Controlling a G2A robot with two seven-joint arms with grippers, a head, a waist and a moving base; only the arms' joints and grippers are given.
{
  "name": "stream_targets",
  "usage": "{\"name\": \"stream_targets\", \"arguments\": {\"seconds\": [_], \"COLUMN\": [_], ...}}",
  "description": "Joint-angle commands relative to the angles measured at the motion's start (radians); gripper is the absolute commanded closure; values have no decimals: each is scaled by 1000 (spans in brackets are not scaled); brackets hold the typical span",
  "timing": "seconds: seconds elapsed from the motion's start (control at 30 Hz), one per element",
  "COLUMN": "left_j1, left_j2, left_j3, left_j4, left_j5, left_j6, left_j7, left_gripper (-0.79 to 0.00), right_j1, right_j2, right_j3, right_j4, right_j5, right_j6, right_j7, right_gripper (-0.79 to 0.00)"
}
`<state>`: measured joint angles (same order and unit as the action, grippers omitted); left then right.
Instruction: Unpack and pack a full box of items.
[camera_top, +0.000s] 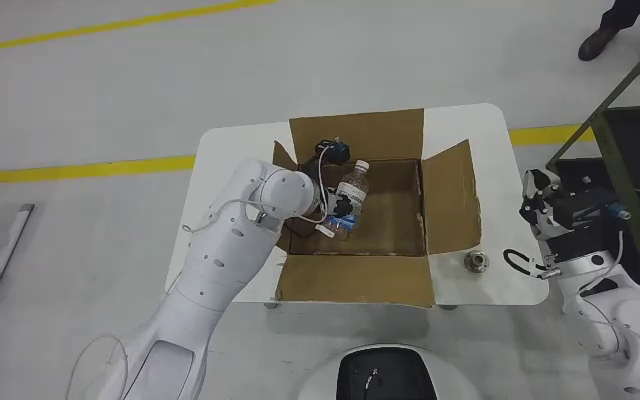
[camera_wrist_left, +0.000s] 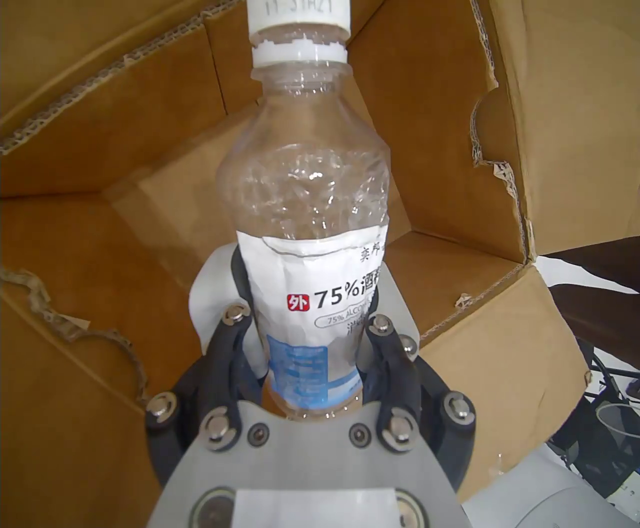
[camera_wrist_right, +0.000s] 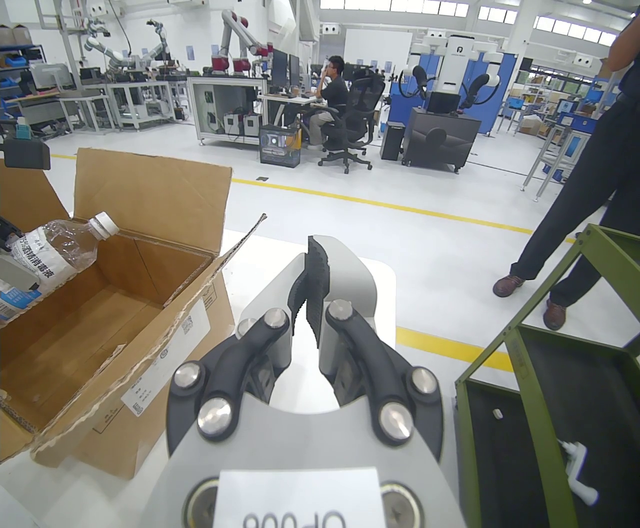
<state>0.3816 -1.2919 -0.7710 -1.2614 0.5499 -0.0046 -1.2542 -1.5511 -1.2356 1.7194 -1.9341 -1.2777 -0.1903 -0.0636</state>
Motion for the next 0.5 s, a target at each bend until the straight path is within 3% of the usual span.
{"name": "stream_targets", "arguments": {"seconds": [0.0,0.27,0.47], "left_j1": [0,16,10], "left_j2": [0,0,-23], "left_j3": [0,3,36], "left_j4": [0,1,64], "left_j5": [0,7,2], "left_j6": [0,1,108], "left_j7": [0,27,52], "left_gripper": [0,0,0], "right_j1": [0,0,0], "right_j2": [0,0,0], "right_j3": [0,0,0], "right_j4": [0,0,0], "right_j5": [0,0,0], "right_j6": [0,0,0], "right_j7": [0,0,0], "right_gripper": [0,0,0]}}
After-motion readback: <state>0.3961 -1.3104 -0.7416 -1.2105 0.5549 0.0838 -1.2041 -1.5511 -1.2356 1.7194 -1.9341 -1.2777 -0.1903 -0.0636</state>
